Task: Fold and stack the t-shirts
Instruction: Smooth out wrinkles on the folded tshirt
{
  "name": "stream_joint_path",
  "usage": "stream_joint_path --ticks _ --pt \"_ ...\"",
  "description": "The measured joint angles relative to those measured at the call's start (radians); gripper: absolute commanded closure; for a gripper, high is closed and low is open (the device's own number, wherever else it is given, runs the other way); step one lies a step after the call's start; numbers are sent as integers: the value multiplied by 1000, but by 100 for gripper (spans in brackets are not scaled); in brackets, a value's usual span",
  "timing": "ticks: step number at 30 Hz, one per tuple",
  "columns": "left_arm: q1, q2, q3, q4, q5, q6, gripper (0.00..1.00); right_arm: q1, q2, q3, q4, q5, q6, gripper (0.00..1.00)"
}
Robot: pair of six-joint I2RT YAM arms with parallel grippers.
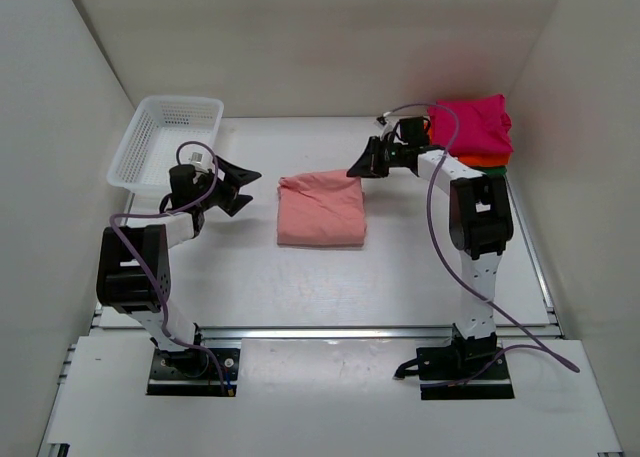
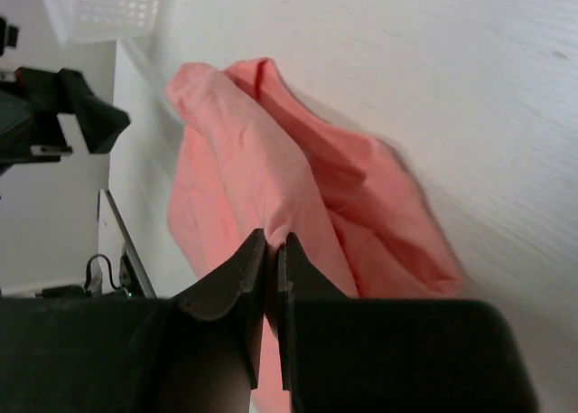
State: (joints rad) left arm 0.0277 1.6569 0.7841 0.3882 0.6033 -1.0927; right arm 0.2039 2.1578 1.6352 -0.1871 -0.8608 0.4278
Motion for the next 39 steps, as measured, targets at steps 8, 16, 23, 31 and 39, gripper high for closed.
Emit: stream_joint_path --ticks 8,16,23,31,39 --pt "-30 26 40 8 3 -6 1 -28 104 85 1 52 19 95" --pt "-134 120 263 -28 11 41 1 -6 259 377 -230 329 -37 52" --pt "-197 245 364 156 22 -62 2 -23 112 214 -234 426 -56 86" --pt "-240 437 288 369 24 -286 1 18 -204 -283 198 111 165 99" --pt "-255 534 348 375 -9 -357 1 154 -193 -467 446 -55 327 99"
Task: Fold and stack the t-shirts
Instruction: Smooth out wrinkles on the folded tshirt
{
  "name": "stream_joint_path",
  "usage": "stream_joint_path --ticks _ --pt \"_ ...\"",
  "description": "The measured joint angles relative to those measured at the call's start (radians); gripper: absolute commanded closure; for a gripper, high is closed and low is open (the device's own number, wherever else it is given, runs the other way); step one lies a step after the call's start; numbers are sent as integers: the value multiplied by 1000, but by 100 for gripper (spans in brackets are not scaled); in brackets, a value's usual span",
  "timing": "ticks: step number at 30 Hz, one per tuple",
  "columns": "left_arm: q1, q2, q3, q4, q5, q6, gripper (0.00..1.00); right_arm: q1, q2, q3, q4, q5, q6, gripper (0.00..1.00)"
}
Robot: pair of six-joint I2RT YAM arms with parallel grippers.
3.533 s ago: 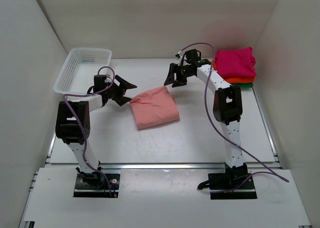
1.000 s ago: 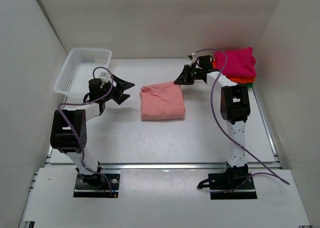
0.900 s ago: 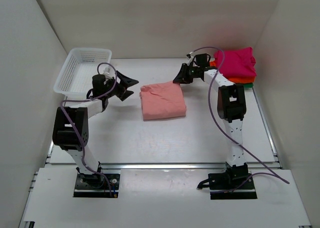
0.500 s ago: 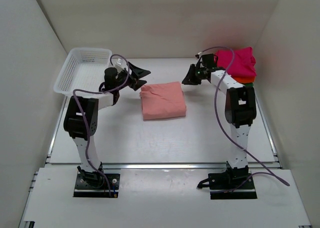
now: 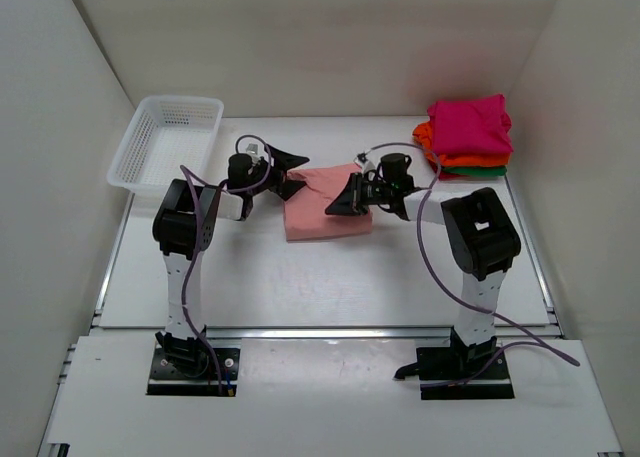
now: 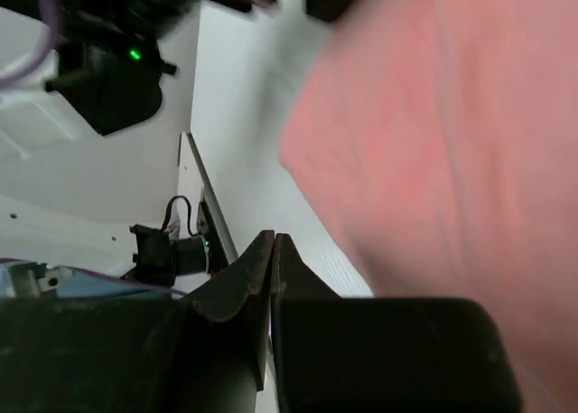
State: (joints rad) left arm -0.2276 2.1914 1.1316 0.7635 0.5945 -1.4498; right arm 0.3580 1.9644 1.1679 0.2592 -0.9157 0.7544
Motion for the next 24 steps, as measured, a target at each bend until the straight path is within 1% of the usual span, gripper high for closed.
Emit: stream_joint_path --ticks 3,4,6,10,14,17,20,24 --pt "11 15 23 3 -17 -16 1 -33 15 -130 105 -25 84 100" --pt "15 19 24 5 -27 -20 2 -54 25 -160 109 -23 95 100" --pt "24 26 24 6 -38 -26 1 -94 46 -187 48 0 85 100" --pt "37 36 24 1 -42 -33 2 -142 55 -151 -106 54 22 100" --pt "48 31 24 28 -42 -67 1 -152 55 -134 -151 73 -17 100" --pt "46 7 52 -19 -33 -68 2 -150 56 -131 -166 74 -30 100" --pt "16 -48 51 0 -38 -111 1 -146 63 -121 -173 71 -37 100" --pt "-90 -127 -42 152 -64 -219 1 -137 76 -104 -179 62 -41 100"
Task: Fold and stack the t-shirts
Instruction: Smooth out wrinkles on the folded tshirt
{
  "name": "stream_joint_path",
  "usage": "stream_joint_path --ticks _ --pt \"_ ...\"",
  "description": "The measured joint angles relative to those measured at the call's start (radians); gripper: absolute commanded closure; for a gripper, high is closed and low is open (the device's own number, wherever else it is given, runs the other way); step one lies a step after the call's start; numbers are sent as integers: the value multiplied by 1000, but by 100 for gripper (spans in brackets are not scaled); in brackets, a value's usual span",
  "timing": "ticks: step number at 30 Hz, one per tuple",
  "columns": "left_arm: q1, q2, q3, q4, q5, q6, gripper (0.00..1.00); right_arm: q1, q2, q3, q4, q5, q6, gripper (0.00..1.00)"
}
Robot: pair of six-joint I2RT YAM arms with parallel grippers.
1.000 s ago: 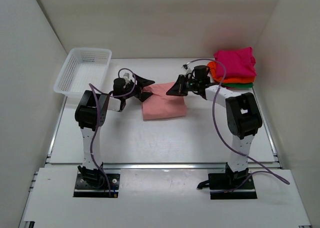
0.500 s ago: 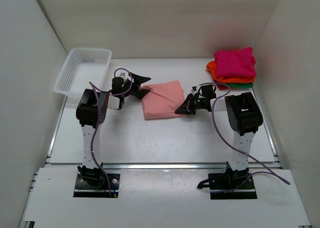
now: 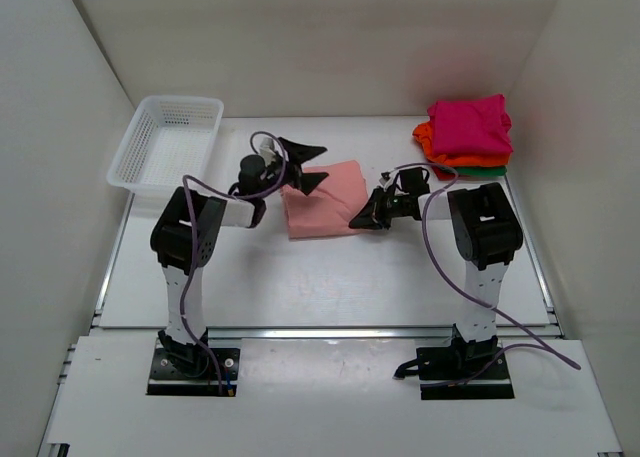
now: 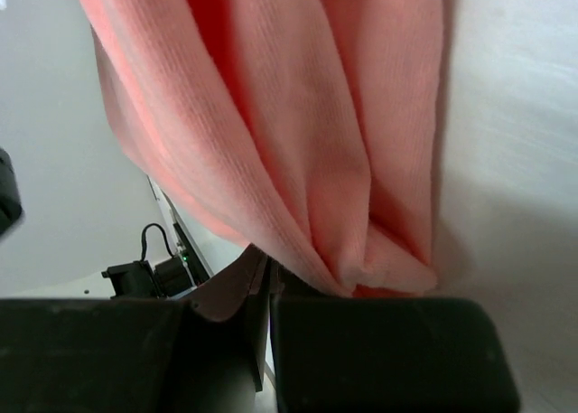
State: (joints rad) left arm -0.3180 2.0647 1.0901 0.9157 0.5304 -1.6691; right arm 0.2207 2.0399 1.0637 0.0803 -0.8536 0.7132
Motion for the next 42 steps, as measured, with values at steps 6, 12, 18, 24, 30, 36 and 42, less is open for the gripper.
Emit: stream_joint_path --ticks 6,12,18,24,30,36,42 --pt "-127 -17 -195 87 0 -71 2 14 8 23 -13 8 -13 99" --pt "-42 -60 -391 48 -18 -9 2 11 20 47 -46 -1 -34 100" --pt "48 -78 -427 53 -23 32 1 2 14 92 -136 1 -103 56" --pt "32 -78 -405 1 -14 74 2 -77 -92 104 -200 48 -198 16" --pt "40 -82 -352 -103 19 109 1 -183 -93 161 -284 109 -290 18" --pt "54 -82 -181 -157 25 61 1 -182 -79 169 -220 90 -275 48" --pt "21 -22 16 -17 7 -51 1 -138 50 182 -94 50 -200 74"
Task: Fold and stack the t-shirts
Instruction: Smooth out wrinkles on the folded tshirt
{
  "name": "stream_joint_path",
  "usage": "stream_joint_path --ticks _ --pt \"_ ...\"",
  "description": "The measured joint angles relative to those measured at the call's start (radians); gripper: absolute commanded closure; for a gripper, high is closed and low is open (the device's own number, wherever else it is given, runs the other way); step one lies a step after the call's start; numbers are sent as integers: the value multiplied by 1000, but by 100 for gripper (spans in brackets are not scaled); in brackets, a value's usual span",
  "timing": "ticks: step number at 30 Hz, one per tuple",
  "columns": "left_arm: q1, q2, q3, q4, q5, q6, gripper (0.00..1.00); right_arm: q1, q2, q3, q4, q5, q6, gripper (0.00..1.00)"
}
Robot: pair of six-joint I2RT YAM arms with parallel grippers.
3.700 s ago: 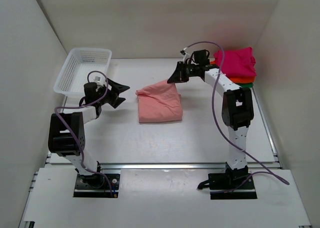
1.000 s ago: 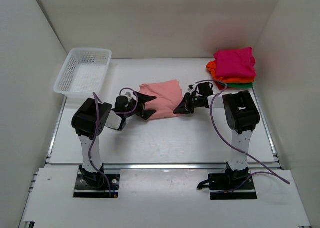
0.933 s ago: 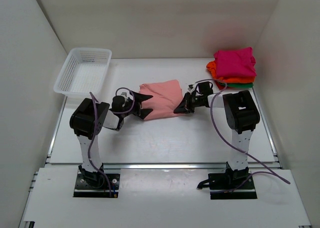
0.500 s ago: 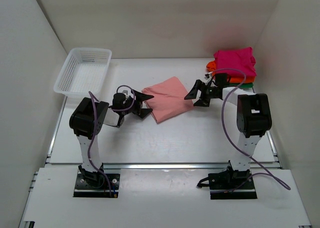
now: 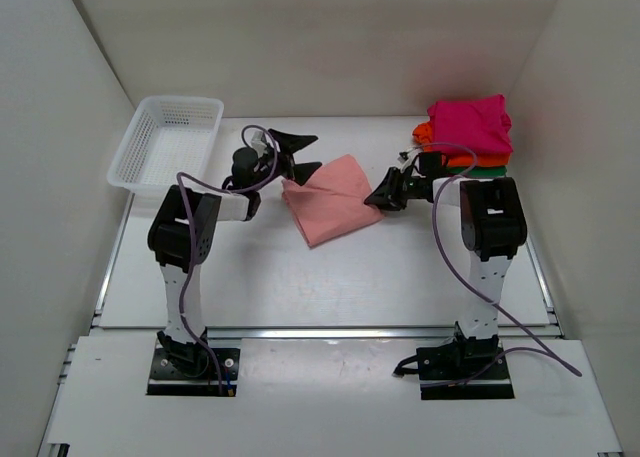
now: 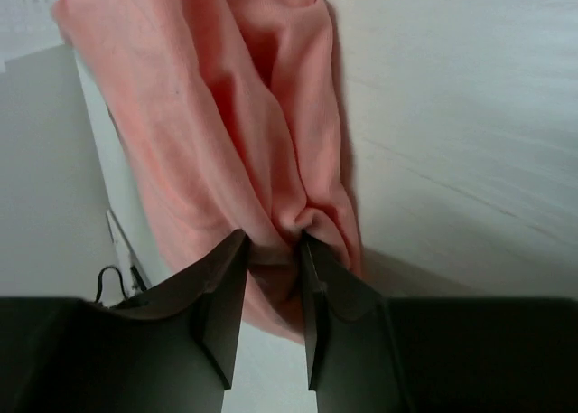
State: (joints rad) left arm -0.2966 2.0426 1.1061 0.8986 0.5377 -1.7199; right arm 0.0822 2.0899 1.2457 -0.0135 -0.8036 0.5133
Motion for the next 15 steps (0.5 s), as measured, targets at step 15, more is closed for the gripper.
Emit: stream_joint_path --ticks 15 --pt "1 20 -254 -31 39 -18 1 159 -116 -185 44 -47 86 35"
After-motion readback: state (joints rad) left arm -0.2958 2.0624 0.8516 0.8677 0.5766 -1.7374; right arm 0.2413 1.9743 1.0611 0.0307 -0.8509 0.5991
